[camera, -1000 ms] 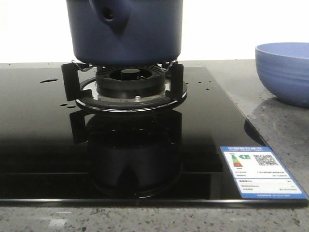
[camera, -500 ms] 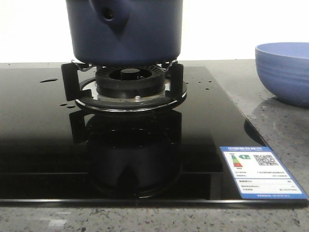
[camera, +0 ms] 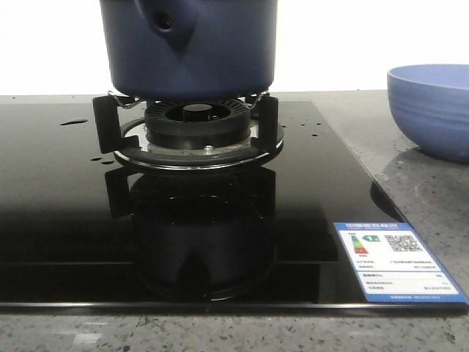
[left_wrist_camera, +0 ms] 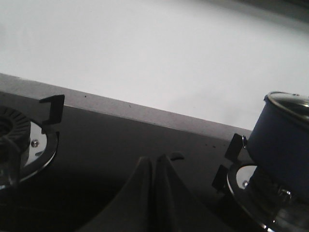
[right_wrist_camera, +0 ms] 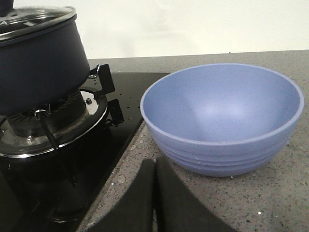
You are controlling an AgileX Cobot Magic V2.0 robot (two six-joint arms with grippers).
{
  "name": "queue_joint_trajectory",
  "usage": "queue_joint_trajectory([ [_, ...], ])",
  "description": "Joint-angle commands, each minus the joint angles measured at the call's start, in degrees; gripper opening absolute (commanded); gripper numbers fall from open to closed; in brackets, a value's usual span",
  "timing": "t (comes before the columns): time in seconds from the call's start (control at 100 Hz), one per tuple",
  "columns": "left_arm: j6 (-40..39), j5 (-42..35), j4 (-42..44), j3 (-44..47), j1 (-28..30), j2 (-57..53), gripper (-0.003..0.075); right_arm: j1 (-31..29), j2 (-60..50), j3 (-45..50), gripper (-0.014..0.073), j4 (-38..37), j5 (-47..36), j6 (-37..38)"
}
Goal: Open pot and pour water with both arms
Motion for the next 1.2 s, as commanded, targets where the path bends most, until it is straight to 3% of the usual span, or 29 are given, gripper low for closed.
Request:
queue_joint_trajectory([
  [0.0,-5.3,-3.9,5.8,1.2,0.1,-2.2,-0.0019,0.1,0.3,-1.4,-0.0067,0.3,-3.3,-0.7],
  [0.17,-9.0,-3.9,15.2,8.1,0.1,-10.4,-0.0019,0.1,0.3,-1.4,-0.0067,0.3,-3.3,-0.7],
  [0.33,-13.4,-3.9,16.0,14.2,1.8,-16.7,-0.0019,0.1,0.3,-1.4,-0.0067,0.3,-3.3,-0.7],
  [0.37,-13.4,0.0,16.0,14.0,2.2,-17.8,-0.0019,0.1,0.3,-1.4,-0.0067,0.3,-3.3,-0.7],
  [0.46,-13.4,0.4,16.7,14.1,3.1,-17.6,-0.0019,0.1,0.3,-1.4,-0.0067,0.3,-3.4,-0.7],
  [1.19,-13.4,0.3,17.2,14.0,3.2,-17.5,-0.0019,0.1,0.3,-1.4,-0.0067,0.3,-3.4,-0.7],
])
